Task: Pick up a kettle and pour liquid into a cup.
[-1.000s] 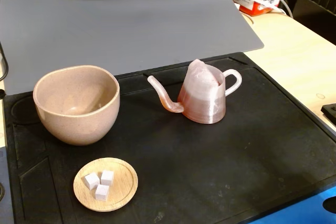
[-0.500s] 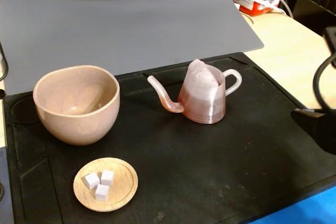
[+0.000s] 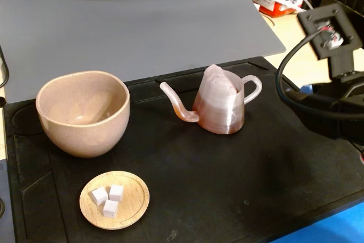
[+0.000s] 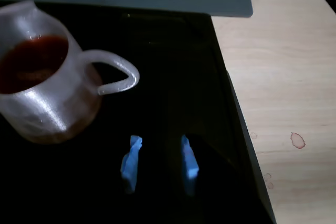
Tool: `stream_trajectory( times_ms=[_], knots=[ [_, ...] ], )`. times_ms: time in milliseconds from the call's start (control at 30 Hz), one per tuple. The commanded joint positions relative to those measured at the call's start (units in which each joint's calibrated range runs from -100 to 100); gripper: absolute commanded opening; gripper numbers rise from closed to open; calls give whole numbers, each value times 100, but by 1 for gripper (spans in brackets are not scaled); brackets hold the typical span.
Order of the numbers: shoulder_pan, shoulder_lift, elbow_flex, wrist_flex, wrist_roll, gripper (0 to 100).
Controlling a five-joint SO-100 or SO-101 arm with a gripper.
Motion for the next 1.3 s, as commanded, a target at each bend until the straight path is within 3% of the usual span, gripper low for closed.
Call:
stream_trajectory(
  times_ms=[0,67,133,300,500,700,767,1267],
  knots=[
    [-78,303,-238,-110,518,11],
    [-78,499,-238,-118,602,12],
    [-94,525,-265,-118,607,20],
    [-94,1284,-1463,-118,802,20],
    [-86,1626,-1908,-118,1494,20],
    [-421,2129,-2289,-118,1505,20],
    [-421,2479,-2488,-646,1505,20],
    [-231,2948,-2878,-628,1494,20]
  ],
)
